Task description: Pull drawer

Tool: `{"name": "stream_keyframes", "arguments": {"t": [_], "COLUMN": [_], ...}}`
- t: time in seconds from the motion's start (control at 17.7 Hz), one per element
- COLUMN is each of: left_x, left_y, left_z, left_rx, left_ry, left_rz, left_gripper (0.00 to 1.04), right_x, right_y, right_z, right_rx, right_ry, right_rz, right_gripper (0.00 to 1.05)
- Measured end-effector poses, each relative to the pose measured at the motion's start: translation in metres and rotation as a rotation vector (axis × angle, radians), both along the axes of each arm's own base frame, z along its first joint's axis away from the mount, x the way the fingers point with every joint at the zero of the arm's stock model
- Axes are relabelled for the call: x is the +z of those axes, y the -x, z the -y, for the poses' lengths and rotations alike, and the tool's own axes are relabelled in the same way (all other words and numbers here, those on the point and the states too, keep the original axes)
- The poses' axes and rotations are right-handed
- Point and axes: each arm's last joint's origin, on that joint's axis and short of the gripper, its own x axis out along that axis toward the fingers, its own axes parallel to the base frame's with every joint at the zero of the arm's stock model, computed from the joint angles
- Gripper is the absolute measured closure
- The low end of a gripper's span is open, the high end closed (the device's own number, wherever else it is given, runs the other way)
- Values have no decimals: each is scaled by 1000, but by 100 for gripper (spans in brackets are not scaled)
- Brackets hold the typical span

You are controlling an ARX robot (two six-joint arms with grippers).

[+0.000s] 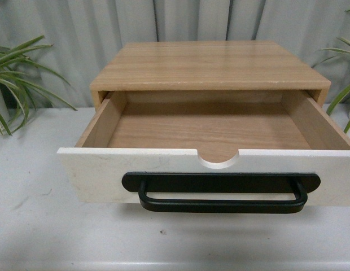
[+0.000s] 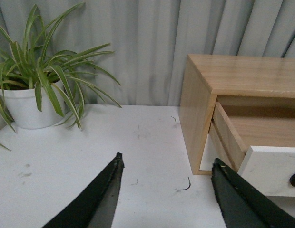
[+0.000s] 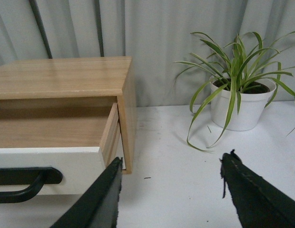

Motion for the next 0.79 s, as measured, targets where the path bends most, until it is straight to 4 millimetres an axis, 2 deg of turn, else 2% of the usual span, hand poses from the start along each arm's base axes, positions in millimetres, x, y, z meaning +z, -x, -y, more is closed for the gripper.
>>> {"name": "stream_keyframes", "arguments": {"t": [0.17, 0.23, 0.28, 0.79], "left_x": [0, 0, 0, 0], "left_y": [0, 0, 0, 0], "left_z": [0, 0, 0, 0], "left_rx": [0, 0, 0, 0], "left_ry": [0, -2, -1, -2], "left_rz": [0, 0, 0, 0], "left_gripper": [9, 6, 7, 7], "right_x": [0, 0, 0, 0], "right_y": [0, 0, 0, 0], "right_z": [0, 0, 0, 0], "right_rx": [0, 0, 0, 0], "right_ry": [0, 0, 0, 0], "right_rz": [0, 0, 0, 0], "right_gripper": [11, 5, 7, 6]}}
